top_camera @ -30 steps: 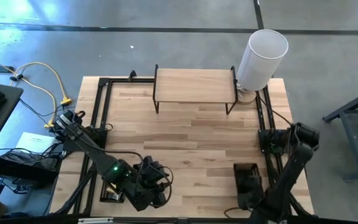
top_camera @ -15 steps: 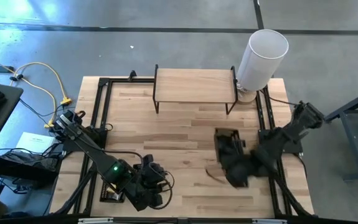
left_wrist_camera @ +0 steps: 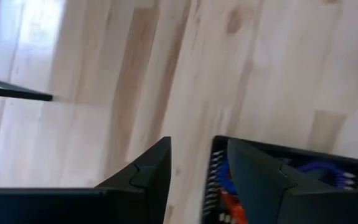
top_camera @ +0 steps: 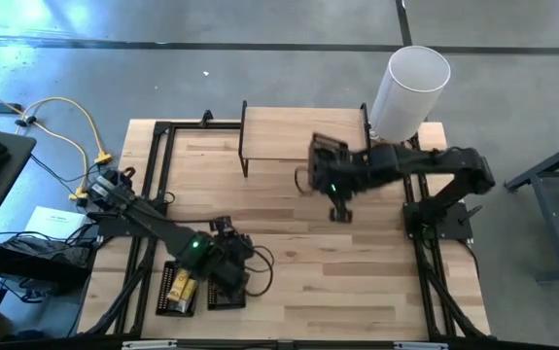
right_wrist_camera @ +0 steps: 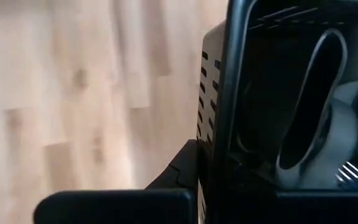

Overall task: Pick & Place Office Desk Supplies
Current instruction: Put the right black basket with the rubber bands on the shelf

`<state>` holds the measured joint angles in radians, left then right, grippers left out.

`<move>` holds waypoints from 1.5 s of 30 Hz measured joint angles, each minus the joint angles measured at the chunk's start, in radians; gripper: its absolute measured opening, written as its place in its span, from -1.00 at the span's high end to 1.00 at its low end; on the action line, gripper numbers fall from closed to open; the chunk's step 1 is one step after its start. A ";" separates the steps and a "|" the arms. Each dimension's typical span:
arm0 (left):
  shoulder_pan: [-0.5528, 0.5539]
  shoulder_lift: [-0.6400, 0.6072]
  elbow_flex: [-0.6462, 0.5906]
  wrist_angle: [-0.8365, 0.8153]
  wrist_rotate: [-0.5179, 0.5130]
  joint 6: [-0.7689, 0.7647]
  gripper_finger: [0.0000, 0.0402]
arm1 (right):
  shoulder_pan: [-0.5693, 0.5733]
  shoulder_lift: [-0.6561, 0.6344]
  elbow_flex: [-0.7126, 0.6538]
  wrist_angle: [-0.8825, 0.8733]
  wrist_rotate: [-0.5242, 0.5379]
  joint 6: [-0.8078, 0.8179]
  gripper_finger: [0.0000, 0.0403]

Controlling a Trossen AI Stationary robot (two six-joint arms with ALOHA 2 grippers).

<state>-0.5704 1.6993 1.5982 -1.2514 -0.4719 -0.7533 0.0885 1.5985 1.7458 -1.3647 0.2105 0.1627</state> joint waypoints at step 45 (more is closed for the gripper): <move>0.218 -0.017 0.000 -0.157 0.078 0.268 0.26 | -0.467 0.231 0.026 -0.193 -0.001 -0.379 0.99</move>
<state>-0.3528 1.6821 1.5982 -1.4081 -0.3943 -0.4850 -0.3781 1.8297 1.7718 -1.5577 0.2097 -0.2163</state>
